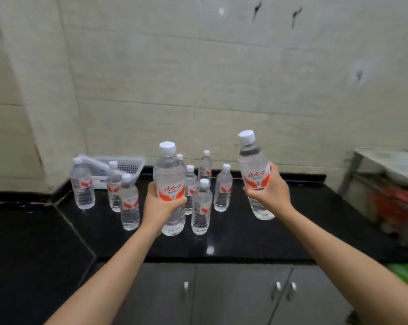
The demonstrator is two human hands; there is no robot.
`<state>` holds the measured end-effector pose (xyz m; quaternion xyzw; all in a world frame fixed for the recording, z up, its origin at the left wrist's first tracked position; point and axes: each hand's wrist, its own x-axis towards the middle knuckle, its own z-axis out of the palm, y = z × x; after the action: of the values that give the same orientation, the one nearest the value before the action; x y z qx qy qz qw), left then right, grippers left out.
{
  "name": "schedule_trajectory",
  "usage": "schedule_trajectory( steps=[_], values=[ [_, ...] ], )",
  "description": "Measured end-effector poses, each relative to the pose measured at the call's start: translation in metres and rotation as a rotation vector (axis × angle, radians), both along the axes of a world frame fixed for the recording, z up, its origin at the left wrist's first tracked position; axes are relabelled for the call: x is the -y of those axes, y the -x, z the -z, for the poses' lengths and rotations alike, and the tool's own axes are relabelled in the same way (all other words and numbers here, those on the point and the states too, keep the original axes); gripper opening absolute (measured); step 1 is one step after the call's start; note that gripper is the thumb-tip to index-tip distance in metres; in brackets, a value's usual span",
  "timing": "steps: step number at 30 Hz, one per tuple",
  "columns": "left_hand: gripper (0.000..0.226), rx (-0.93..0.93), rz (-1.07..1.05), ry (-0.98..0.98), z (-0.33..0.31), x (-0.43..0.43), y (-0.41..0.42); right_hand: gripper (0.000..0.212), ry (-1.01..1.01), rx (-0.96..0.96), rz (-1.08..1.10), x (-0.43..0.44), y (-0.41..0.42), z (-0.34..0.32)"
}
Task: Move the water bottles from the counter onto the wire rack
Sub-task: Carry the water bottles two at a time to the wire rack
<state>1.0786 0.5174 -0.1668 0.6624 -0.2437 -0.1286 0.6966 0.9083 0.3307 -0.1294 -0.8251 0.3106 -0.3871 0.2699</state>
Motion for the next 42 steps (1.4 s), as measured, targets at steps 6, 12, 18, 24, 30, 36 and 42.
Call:
schedule_trajectory(
  steps=[6,12,18,24,30,36,42],
  values=[
    [0.063,-0.010,0.206,0.023,0.002,0.102,0.100,0.066,0.041,-0.029,0.186,0.069,0.131,-0.009],
    [0.064,0.006,0.397,-0.018,0.007,0.185,0.182,0.067,-0.008,-0.010,0.395,0.103,0.244,0.001],
    [0.061,0.023,0.572,-0.046,0.007,0.257,0.243,0.072,-0.039,0.025,0.608,0.125,0.325,0.003],
    [0.065,0.017,0.736,-0.009,0.003,0.337,0.289,0.068,-0.029,0.007,0.812,0.153,0.380,-0.002],
    [0.067,0.005,0.866,0.024,0.003,0.435,0.333,0.065,-0.042,-0.009,0.975,0.203,0.419,-0.003],
    [0.059,-0.013,0.993,0.073,0.006,0.536,0.375,0.062,-0.032,-0.007,1.099,0.276,0.446,-0.026],
    [0.061,-0.075,1.097,0.086,0.010,0.614,0.400,0.062,-0.069,0.000,1.188,0.325,0.464,-0.018]
  ],
)
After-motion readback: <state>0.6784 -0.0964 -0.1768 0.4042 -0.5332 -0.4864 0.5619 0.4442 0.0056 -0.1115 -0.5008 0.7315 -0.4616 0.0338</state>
